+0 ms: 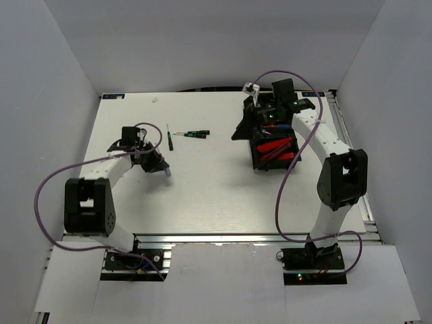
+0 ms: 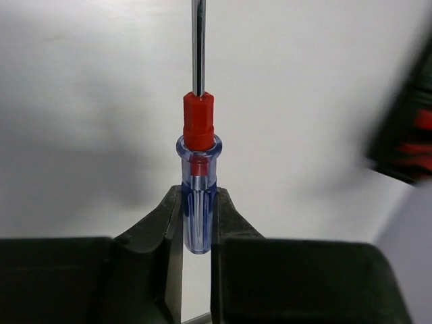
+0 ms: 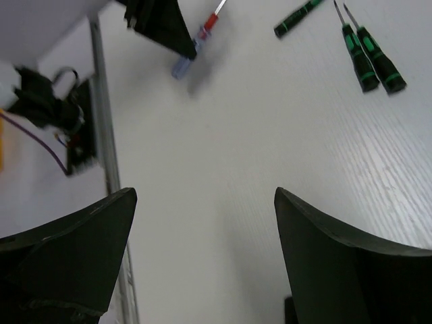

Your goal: Sort the tools into containers

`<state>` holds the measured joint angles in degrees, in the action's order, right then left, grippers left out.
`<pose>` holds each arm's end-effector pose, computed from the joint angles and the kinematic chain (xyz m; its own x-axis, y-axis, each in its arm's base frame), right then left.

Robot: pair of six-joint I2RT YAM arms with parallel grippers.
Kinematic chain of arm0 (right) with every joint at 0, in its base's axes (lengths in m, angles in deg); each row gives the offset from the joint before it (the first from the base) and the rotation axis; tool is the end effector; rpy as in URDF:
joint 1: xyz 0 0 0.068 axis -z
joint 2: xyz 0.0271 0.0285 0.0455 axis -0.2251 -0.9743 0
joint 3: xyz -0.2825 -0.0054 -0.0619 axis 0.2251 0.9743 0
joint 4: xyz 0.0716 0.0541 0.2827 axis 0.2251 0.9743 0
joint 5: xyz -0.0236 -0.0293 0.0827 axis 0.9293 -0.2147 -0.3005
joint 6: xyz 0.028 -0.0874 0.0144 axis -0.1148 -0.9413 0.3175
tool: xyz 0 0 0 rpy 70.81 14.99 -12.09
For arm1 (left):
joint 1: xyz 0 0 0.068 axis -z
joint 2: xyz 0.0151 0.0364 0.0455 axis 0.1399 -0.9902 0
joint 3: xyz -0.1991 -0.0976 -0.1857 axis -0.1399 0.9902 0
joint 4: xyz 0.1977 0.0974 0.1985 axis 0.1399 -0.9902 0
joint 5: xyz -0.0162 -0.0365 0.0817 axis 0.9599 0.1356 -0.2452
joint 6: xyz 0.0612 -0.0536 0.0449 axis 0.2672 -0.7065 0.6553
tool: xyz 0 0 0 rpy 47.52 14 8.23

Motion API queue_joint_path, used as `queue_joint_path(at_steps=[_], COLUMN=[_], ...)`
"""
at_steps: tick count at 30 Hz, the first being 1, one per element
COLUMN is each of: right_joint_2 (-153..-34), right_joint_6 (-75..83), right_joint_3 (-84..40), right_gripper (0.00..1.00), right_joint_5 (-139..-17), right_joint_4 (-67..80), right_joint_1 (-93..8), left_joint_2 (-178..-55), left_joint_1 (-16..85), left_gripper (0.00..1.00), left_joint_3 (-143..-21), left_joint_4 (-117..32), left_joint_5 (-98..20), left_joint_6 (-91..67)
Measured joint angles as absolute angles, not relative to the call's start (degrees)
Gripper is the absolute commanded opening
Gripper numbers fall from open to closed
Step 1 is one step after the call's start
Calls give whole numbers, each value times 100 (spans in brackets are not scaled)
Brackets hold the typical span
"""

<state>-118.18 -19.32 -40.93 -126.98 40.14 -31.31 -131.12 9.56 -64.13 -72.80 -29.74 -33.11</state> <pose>0.4229 0.2132 0.3057 -0.4311 -0.3098 -0.8474 -0.8955 0.2618 0.3599 0.3500 -0.0347 0.1412 -0.8409 -0.4945 -0.2200 -0.3538 0.8099 -0.4679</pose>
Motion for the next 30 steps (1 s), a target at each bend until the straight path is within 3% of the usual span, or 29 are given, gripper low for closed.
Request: queue_joint_path(at_steps=[5,9,14,20,26,30], right_joint_2=[-11837,-11984,-12191,-12351,-12353,-12353], right_joint_6=[158,1887,3408,4050,4286,4431], right_joint_3=[-3721,-3564,-3489,-3492,-3494,-3492], right_gripper=[89,89,89,84,56,46], right_joint_5=[-13078,-13275,-13288,-13216,-13247,-13223], right_joint_4=[2408,911,-422,-901,-1142,-1279], right_joint_1=[-3295,-3466,-3721,-3984,-4012,-4012], left_joint_2=[-12014,-11879,-12228,-12541,-12628,-12670], left_joint_1=[1236,1725,2403,2842,2927,2987], left_gripper=[0,0,0,0,0,0], left_joint_3=[-5726,-5563,-5954,-6607,-6773,-6773], left_joint_4=[-5383,-4076,-3532,-3294,-3226,-3228], left_joint_5=[-1468,-786,-508,-432,-462,-456], left_joint_6=[-4148,-4777,-5074,-5195,-5225,-5236])
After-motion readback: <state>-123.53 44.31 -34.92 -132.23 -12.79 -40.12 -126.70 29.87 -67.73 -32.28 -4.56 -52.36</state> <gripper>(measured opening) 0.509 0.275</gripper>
